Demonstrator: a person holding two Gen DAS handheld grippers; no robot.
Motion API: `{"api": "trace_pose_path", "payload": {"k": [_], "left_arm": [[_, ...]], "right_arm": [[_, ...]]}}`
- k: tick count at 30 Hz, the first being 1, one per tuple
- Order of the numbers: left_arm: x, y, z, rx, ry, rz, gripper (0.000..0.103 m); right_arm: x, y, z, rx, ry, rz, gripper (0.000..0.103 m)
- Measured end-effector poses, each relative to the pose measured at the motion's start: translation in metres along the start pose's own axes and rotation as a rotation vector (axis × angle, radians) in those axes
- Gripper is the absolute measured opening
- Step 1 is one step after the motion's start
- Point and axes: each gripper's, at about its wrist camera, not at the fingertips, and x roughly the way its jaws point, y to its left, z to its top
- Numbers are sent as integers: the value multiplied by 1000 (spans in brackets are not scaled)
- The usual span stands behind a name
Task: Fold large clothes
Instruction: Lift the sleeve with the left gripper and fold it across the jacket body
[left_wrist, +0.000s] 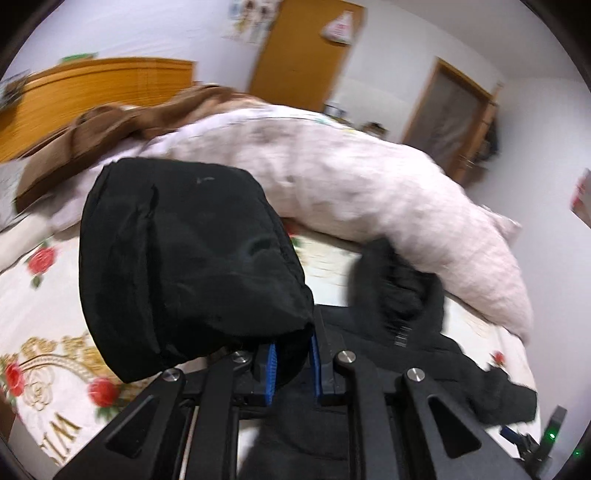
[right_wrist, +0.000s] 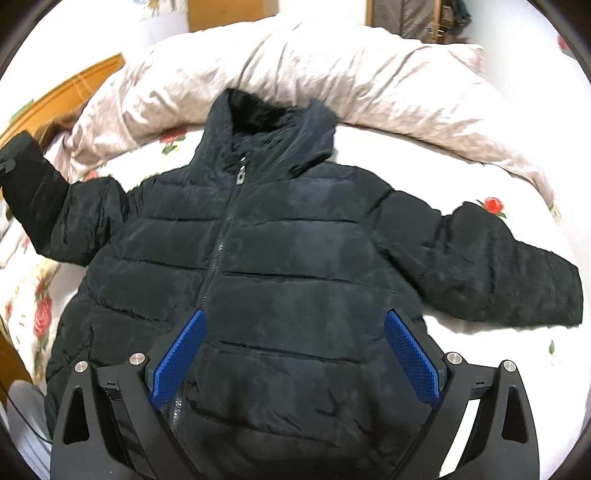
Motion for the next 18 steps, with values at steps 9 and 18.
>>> {"api": "trace_pose_path", "payload": {"k": [9,18], "left_arm": [[57,-128,-35,169,126,-191,15],[139,-198,-108,254,299,-266,16]], "right_arm": [[-7,-51,-16,114,8,34,97],[11,-95,-31,186,27,-2,97]]}}
